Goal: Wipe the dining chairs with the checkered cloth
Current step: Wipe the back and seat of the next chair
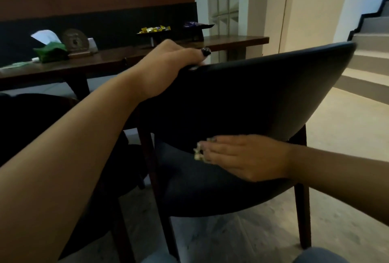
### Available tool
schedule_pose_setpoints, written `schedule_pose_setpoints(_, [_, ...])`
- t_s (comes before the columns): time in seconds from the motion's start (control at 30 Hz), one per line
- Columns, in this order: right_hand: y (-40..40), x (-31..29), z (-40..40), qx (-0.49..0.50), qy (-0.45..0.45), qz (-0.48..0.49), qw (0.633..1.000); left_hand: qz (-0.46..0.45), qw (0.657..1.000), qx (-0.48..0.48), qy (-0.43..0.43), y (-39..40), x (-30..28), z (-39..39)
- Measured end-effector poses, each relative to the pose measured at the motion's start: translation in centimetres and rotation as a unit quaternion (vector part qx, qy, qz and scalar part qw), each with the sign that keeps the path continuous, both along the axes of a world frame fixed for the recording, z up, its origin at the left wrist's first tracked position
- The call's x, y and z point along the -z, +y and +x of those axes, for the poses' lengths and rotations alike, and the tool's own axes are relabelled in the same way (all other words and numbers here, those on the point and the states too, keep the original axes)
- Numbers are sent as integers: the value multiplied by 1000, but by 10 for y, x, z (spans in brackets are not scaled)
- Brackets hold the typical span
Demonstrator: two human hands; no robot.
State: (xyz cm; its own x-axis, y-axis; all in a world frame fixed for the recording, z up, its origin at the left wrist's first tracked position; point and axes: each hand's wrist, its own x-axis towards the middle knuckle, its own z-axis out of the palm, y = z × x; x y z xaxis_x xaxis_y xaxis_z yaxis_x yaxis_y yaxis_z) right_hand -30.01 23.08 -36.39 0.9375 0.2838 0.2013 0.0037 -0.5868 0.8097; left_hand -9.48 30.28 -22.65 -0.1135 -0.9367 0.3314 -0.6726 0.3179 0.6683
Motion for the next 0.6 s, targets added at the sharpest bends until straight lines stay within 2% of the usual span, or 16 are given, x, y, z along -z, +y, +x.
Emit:
schedule_pose_setpoints(0.1, [-1,-29,15,-104,-206,76,970,-54,998,-42,-5,-4,7,25])
schedule_pose_setpoints(0.13, [2,-31,23,-114,-257,71,957,-69,995,-73,-24,-6,14,34])
schedule_pose_setpoints(0.17, [5,-25,28,-110,-261,69,957,-80,991,-102,-38,-7,21,42])
schedule_pose_setpoints(0.2, [6,-15,33,-103,-239,65,963,-96,986,-126,-54,-10,27,48])
schedule_pose_setpoints(0.27, [10,11,37,-60,-88,-7,994,-131,974,-165,-82,-11,32,54])
schedule_pose_setpoints(0.33, [15,23,40,20,43,-95,994,-138,979,-138,-59,-11,32,55])
schedule_pose_setpoints(0.37, [17,20,42,35,44,-98,994,-138,983,-114,-50,-11,31,55])
schedule_pose_setpoints(0.43, [21,-5,50,-6,-66,-44,997,-130,987,-97,-14,-11,30,54])
schedule_pose_setpoints(0.53, [20,-53,59,-75,-310,33,947,-134,986,-89,50,-12,31,52])
schedule_pose_setpoints(0.57, [22,-60,62,-78,-332,37,939,-133,986,-90,52,-12,32,52])
schedule_pose_setpoints(0.6, [23,-57,62,-82,-318,26,944,-131,985,-99,47,-12,32,51])
